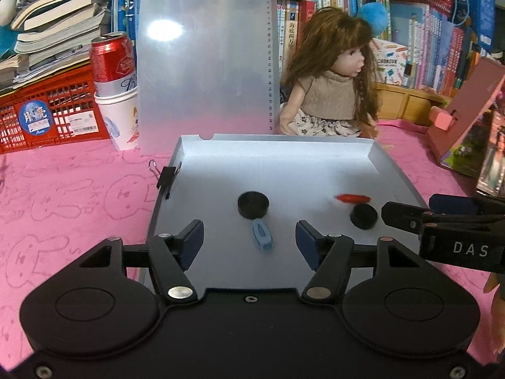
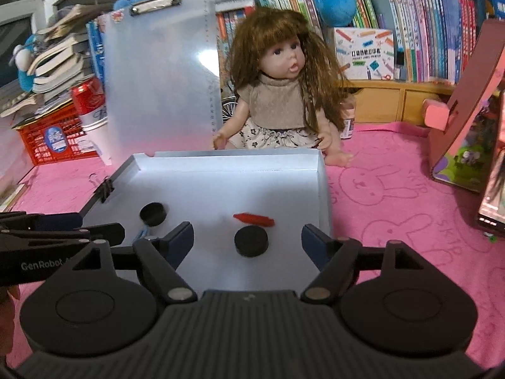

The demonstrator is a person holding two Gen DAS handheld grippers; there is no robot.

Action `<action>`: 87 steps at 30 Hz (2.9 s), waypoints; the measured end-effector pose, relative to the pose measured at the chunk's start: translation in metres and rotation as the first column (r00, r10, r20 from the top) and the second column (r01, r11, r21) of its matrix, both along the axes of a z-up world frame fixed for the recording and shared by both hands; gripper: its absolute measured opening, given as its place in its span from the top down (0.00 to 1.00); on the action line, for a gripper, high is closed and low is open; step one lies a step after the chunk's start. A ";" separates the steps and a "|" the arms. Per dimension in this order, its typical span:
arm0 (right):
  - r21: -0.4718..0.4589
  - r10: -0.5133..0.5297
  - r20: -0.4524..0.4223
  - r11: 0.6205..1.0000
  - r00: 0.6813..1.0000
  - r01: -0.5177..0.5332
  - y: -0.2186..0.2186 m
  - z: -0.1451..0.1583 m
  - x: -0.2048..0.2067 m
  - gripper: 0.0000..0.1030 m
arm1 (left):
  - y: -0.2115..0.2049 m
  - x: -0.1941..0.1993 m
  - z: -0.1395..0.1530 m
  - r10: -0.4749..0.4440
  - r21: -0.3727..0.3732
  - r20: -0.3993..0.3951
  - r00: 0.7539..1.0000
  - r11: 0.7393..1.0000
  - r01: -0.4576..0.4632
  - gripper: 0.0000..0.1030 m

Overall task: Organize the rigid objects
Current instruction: 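Withdraw both open tools from the tray back toward the remaining items, then grasp the brown acorn with the left tool while the right tool grasps the blue hair clip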

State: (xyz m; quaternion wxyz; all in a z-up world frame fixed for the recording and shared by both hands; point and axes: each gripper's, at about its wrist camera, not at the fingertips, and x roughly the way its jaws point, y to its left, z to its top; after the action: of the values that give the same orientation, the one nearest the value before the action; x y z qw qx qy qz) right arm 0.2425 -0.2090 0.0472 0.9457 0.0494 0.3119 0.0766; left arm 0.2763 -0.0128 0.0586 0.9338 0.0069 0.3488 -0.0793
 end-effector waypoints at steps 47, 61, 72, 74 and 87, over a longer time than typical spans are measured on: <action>-0.141 0.154 0.050 0.979 0.987 -0.146 0.012 -0.020 -0.168 0.11 | 0.043 -0.198 -0.021 -0.020 -0.040 0.074 0.997 0.999 0.023 0.29; -0.161 0.158 0.042 0.976 0.987 -0.150 0.009 -0.029 -0.185 0.11 | 0.056 -0.224 -0.032 0.026 -0.025 0.082 0.996 0.999 -0.024 0.29; -0.172 0.146 0.062 0.976 0.987 -0.133 0.002 -0.037 -0.209 0.12 | 0.063 -0.248 -0.042 0.052 -0.008 0.097 0.994 0.999 -0.051 0.33; -0.165 0.141 0.064 0.978 0.988 -0.128 -0.001 -0.038 -0.213 0.15 | 0.062 -0.252 -0.043 0.048 -0.001 0.104 0.993 0.999 -0.049 0.36; -0.118 0.047 0.029 0.992 0.998 -0.043 -0.026 -0.048 -0.222 0.37 | 0.062 -0.267 -0.052 0.052 0.028 0.108 0.993 0.998 -0.055 0.49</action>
State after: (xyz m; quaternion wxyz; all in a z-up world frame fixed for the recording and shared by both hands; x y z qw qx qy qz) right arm 0.0210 -0.2349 -0.0007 0.9499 -0.0146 0.3017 0.0803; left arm 0.0097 0.0495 0.0063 0.9528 0.0165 0.2992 -0.0484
